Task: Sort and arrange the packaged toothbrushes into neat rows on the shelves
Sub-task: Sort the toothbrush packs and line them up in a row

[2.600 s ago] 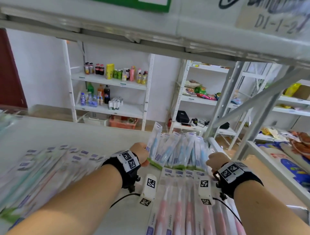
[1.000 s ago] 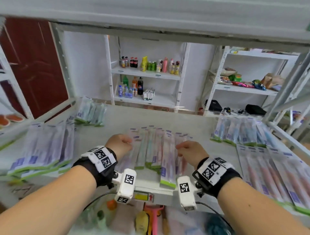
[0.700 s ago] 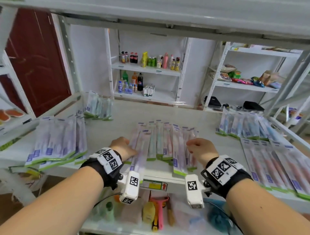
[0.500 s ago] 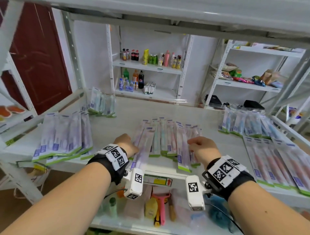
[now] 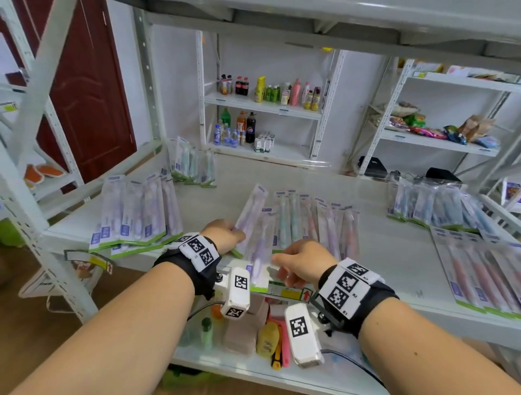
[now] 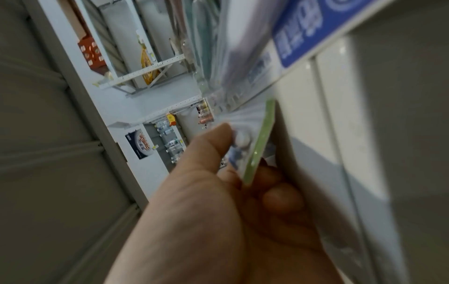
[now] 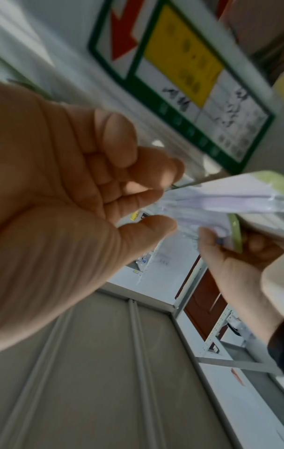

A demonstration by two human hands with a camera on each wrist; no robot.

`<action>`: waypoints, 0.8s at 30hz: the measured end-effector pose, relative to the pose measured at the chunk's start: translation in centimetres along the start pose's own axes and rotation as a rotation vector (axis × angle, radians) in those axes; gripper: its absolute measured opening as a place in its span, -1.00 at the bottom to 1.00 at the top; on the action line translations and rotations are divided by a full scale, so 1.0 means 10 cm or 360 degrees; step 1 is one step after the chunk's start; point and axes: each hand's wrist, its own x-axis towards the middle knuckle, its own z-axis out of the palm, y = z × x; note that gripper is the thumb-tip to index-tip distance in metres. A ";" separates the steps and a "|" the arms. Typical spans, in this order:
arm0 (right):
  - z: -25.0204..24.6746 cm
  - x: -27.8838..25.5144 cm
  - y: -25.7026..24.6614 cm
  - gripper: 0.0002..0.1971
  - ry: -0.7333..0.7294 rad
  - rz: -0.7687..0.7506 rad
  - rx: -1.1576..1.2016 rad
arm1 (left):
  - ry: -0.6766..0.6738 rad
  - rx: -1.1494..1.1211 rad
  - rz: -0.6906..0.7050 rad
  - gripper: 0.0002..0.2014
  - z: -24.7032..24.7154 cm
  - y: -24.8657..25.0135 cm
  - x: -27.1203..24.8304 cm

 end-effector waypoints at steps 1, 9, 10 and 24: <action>0.05 0.01 -0.01 -0.73 -0.0003 0.0017 -0.0019 | 0.0018 -0.0171 0.0024 -0.77 0.00 -0.04 0.00; 0.25 0.16 -0.17 -0.50 0.0042 -0.0027 -0.0763 | 0.0201 -0.1166 0.0078 -0.88 0.06 -0.24 -0.03; 0.27 0.17 -0.19 -0.48 0.0029 -0.0039 -0.0854 | 0.0199 -0.1169 0.0100 -0.87 0.06 -0.26 -0.03; 0.26 0.28 -0.20 -0.64 0.0002 0.0094 -0.0845 | 0.0207 -0.1140 0.0188 -0.86 0.11 -0.39 0.03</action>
